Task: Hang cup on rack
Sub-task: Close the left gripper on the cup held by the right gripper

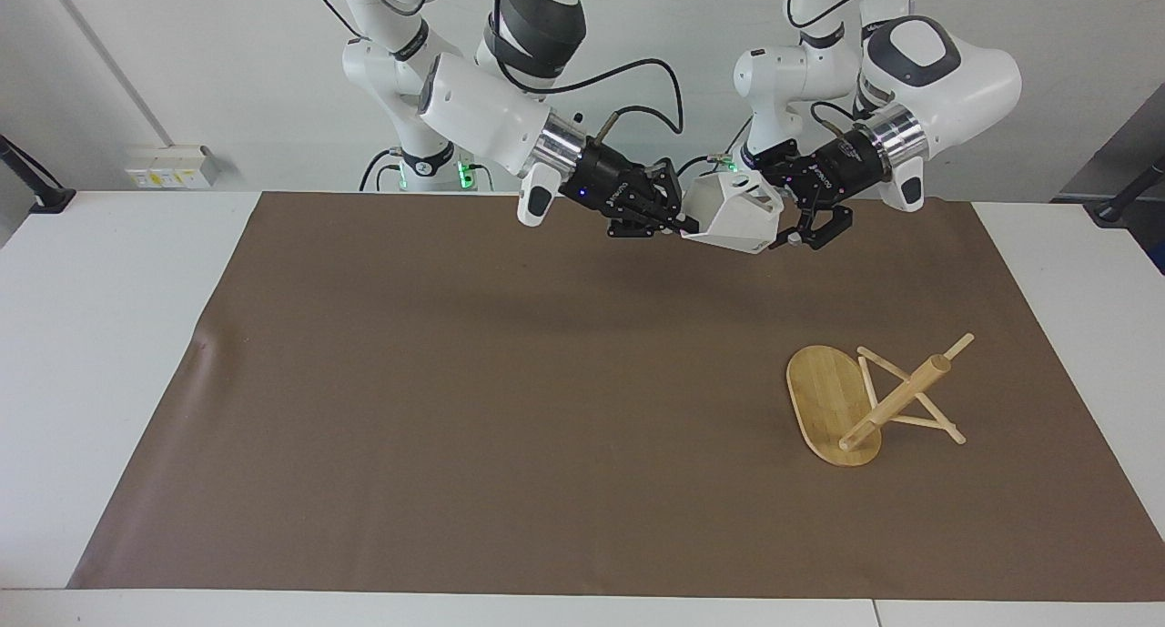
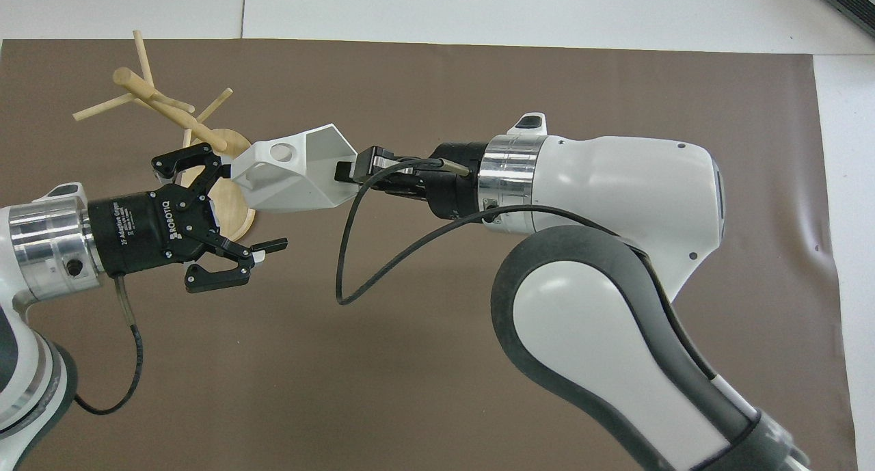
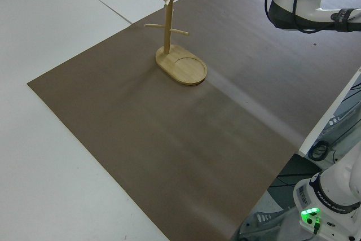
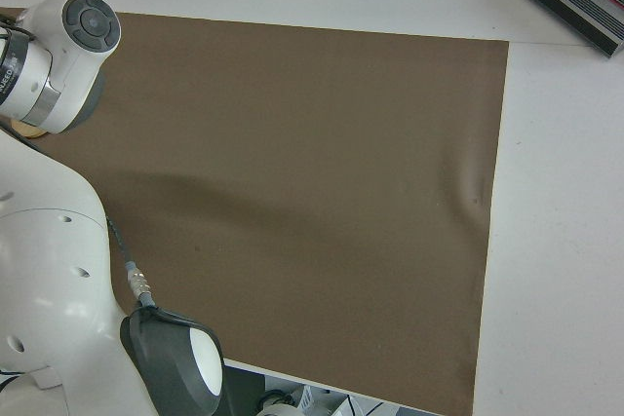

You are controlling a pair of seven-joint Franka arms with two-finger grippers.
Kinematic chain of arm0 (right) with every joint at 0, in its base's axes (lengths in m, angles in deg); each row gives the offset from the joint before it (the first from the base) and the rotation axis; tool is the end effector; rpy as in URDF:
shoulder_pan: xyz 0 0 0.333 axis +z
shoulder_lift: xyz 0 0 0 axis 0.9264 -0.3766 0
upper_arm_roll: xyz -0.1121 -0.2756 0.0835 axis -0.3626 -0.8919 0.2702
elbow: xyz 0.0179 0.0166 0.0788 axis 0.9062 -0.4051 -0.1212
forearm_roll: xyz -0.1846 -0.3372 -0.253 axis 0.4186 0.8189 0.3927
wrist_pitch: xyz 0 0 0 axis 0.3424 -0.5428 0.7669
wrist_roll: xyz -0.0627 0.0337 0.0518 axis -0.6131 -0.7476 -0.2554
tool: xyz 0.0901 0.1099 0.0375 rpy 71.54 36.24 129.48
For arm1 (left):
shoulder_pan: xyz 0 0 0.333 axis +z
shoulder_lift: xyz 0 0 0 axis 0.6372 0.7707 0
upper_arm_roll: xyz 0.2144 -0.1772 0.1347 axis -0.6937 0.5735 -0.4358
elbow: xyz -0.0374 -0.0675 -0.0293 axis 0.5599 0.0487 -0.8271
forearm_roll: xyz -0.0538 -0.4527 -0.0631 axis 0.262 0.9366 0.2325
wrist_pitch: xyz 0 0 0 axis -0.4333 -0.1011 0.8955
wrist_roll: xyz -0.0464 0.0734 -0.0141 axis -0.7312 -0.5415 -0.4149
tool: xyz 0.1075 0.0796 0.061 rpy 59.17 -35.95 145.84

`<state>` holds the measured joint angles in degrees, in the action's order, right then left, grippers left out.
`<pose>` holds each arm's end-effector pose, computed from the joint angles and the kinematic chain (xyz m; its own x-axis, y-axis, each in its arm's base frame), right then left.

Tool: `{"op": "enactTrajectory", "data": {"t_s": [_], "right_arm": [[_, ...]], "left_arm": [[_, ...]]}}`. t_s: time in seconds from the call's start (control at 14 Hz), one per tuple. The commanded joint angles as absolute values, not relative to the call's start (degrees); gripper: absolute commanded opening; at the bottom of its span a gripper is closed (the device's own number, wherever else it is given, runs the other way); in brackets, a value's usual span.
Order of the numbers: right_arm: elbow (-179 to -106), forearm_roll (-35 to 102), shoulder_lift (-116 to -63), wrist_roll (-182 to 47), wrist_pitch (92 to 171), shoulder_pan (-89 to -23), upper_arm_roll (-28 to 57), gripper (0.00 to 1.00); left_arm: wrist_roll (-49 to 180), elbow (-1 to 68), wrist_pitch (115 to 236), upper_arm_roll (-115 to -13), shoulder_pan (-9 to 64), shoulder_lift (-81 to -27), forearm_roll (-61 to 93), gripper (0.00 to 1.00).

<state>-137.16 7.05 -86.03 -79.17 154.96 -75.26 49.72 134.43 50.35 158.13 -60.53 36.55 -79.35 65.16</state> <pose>0.6152 0.4184 0.5139 0.9820 -0.1758 0.0692 -0.0240 -0.4795 -0.8772 0.5652 -0.1738 0.4951 -0.1885 0.3865 -0.9028 0.9462 0.3177 -0.0616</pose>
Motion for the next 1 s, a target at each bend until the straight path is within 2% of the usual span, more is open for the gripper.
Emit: {"op": "enactTrajectory", "data": {"t_s": [0.0,0.5,0.71,0.93], "right_arm": [[-137.54,7.30,-85.92,-79.42,155.08,-75.88,51.00,0.00],[-137.54,7.30,-85.92,-79.42,154.99,-75.96,51.00,0.00],[-137.63,7.47,-85.92,-79.33,154.82,-75.96,51.00,0.00],[-137.63,7.65,-85.92,-79.33,154.73,-75.96,51.00,0.00]], "left_arm": [[135.17,51.19,160.89,-61.06,36.06,-79.46,66.89,1.00],[134.30,49.61,160.98,-61.06,36.42,-77.96,66.80,1.00],[133.33,46.45,159.93,-61.06,36.33,-76.30,66.63,1.00],[131.93,47.05,159.75,-61.06,35.98,-76.38,66.45,1.00]]}}
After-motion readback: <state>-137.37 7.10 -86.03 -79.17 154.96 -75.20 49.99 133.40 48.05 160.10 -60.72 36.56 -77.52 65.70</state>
